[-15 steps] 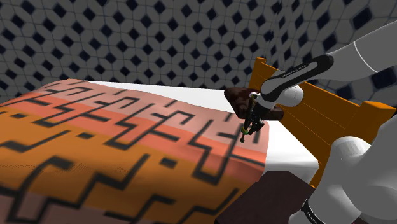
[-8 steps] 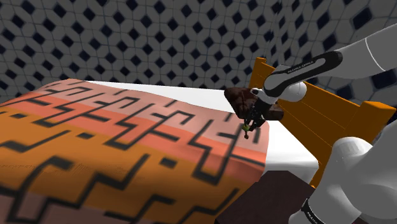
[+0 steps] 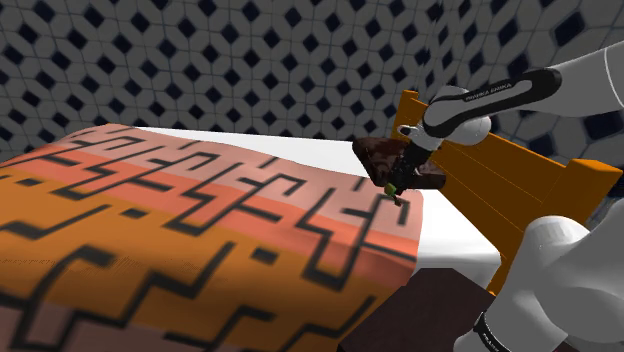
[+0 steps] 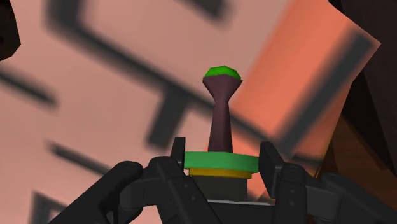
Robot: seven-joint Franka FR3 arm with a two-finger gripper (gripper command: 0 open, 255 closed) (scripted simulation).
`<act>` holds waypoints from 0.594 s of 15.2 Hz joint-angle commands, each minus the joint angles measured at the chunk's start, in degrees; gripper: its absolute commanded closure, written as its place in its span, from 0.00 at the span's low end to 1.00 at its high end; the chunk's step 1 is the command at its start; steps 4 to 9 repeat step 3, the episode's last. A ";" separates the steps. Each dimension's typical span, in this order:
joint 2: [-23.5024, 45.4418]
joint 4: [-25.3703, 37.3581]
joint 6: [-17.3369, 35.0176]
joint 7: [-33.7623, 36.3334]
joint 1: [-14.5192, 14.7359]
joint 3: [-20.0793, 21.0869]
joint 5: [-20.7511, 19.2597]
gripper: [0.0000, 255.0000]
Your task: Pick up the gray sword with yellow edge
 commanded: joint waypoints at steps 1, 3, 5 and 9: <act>-0.88 0.77 -1.59 0.76 -0.36 0.76 -0.42 1.00; -0.95 0.84 -1.72 0.81 -0.40 0.82 -0.45 1.00; -0.95 0.84 -1.72 0.81 -0.40 0.82 -0.45 1.00; -0.95 0.84 -1.72 0.81 -0.40 0.82 -0.45 1.00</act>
